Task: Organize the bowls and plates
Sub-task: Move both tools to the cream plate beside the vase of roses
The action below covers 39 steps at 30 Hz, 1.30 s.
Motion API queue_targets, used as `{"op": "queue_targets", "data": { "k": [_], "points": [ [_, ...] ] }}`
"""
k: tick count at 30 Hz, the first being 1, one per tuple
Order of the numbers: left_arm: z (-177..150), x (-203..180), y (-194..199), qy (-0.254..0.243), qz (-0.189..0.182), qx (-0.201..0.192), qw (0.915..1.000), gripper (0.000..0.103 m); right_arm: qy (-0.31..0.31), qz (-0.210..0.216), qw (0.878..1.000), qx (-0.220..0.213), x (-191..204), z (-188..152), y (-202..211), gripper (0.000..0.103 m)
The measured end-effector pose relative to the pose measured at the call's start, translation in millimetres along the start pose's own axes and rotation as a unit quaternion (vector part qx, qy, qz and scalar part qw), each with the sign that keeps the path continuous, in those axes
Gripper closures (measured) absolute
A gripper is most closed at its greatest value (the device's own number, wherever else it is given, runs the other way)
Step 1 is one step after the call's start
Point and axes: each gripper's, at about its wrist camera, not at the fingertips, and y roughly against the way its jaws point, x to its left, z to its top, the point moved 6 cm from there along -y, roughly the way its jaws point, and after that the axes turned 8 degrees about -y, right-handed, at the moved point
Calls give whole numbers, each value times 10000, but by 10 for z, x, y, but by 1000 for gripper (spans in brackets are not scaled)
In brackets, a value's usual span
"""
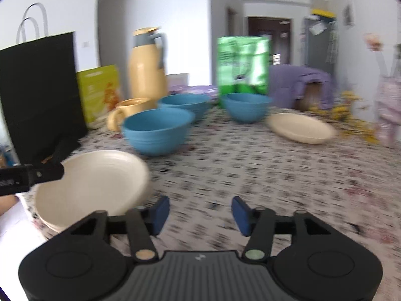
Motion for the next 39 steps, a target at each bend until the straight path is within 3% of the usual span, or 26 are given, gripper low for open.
{"op": "queue_targets", "data": {
  "k": [3,5,9,15,24,34,39],
  "points": [
    [-64,-377,104,-355,-530,-189,9978,11,-150,-457,9984,-286,-392,-104,353,30],
    [-130,-607,187,-540,-803,-300,9949,9,-266,-725,9959,-479,-645,-203,601,21],
    [-225,-907,342,-741,-1023,-532,9906,2,-522,-1033,9901,-794,-1009,-428,1025,9],
    [-289,-1095,463,-803,-1029,-533,9900,0,-660,-1170,9841,-1158,-1236,-585,1354,9],
    [-244,-1137,522,-876,-813,-524,9914,0,-523,-940,9846,-1379,-1187,-573,1425,8],
    [-39,-1285,193,-911,-786,-365,9921,0,-643,-1087,9825,-1371,-1459,-447,1291,8],
    [232,-1388,-134,-895,-864,-330,9917,0,-849,-1225,9797,-1338,-1692,-221,1103,8]
  ]
}}
